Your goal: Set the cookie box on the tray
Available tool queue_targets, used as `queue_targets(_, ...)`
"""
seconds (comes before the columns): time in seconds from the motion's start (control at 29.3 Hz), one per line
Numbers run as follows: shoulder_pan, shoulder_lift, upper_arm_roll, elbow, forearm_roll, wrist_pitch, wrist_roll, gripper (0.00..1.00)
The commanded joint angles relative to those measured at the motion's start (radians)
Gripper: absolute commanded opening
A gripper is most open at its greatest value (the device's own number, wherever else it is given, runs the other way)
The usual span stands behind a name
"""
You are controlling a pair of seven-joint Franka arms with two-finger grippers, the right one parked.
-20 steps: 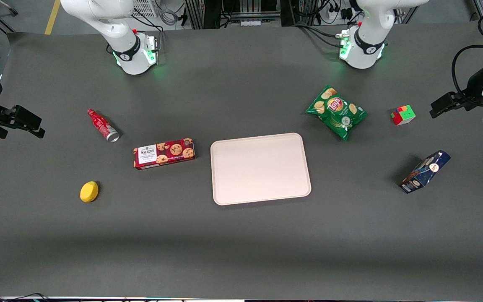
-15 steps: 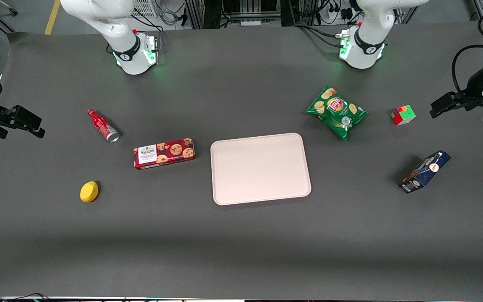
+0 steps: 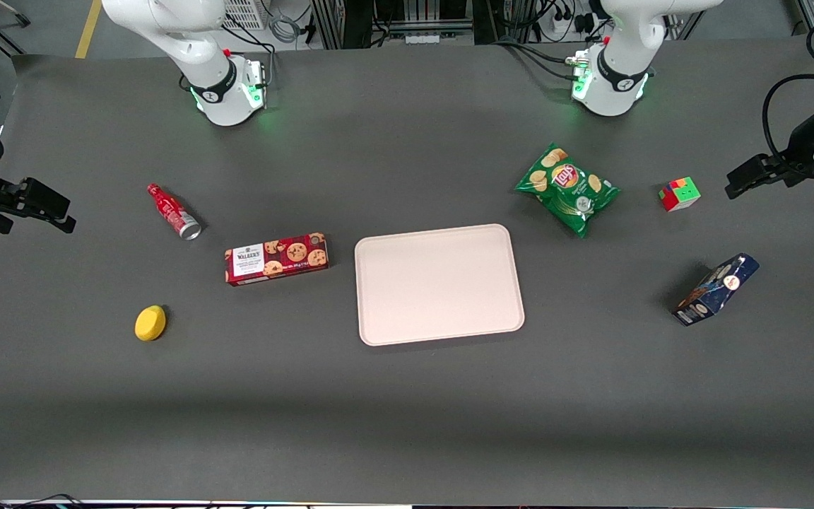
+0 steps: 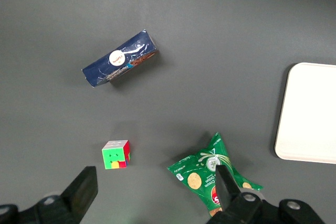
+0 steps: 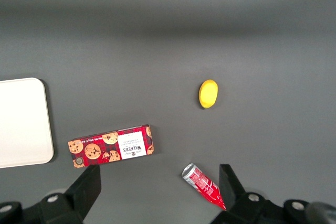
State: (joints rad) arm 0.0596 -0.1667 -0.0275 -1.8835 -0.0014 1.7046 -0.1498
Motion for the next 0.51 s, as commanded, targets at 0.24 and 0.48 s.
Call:
queue_targets(0.24,0.011,0.009,0.081,0.093,0.012,-0.071,0.301,1.00)
queue_targets(0.48,0.016,0.104,0.103,0.103,0.070,-0.045,0.571,1.00)
